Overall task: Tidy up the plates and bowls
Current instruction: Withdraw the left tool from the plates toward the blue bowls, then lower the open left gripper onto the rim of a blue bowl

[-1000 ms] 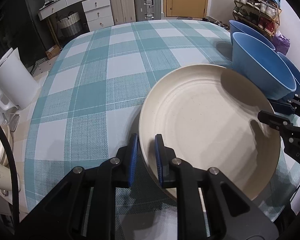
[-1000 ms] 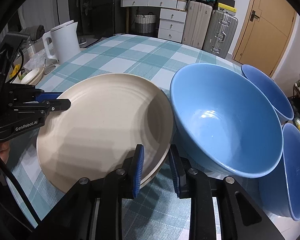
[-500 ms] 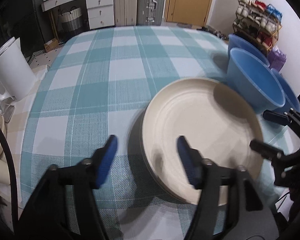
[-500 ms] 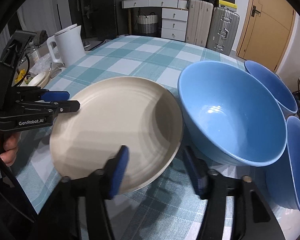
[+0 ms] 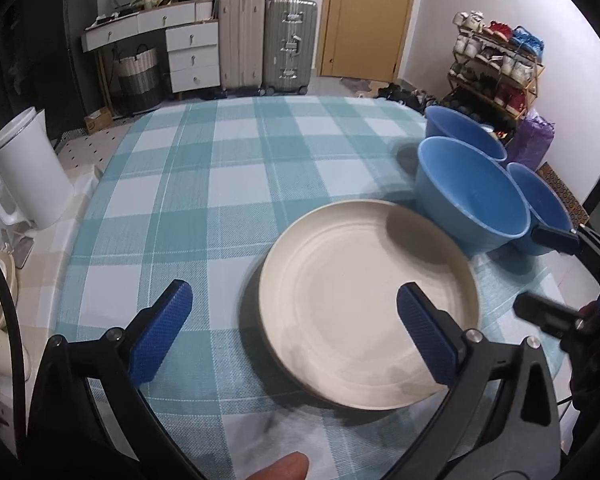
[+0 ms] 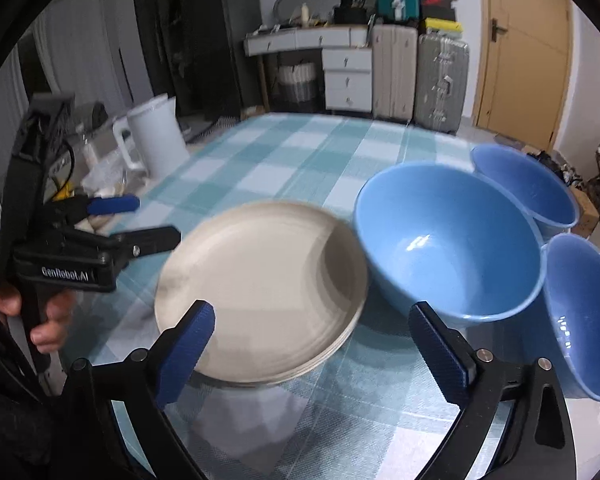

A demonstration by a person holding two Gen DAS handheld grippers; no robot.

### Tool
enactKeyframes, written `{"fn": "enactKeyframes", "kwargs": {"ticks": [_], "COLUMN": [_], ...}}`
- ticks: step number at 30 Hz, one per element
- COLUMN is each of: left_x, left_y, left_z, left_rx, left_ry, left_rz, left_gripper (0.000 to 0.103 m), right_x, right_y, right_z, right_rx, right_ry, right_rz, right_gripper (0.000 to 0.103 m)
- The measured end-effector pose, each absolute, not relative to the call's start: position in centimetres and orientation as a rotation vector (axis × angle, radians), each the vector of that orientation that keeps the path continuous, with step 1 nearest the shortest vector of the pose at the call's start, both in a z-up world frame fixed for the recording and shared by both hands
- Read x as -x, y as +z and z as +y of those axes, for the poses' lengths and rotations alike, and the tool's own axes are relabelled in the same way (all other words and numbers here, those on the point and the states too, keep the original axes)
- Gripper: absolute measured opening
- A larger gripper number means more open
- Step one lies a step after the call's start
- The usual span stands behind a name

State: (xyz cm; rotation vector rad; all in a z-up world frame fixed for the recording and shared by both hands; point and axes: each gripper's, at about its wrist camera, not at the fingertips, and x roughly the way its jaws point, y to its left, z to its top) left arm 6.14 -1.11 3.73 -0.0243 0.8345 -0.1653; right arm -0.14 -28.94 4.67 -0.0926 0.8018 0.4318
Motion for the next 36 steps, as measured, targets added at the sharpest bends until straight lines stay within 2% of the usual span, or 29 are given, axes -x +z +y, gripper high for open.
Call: {"fn": "enactKeyframes", "kwargs": {"ticks": [17, 23, 36], "left_x": [-8.7, -10.3, -16.0], "left_y": [10.1, 12.6, 16.0], "left_z": [-5.2, -7.2, -12.0], "left_rx": [0.083, 0.089, 0.086], "left_ry": [-0.262, -0.298, -0.337], "left_rz": [0.722, 0.686, 0.684], "left_gripper": [0.102, 0.102, 0.102], "right_x": [1.3, 0.4, -2.7], "right_y": [13.3, 16.5, 22.4], "right_z": [-35.8, -40.4, -47.2], "right_rx": [0.035, -0.096, -0.17], "right_ry": [0.299, 0.26, 0.196], "right_rz": [0.538, 0.467, 0.439], "right_gripper": [0.102, 0.102, 0.102]}}
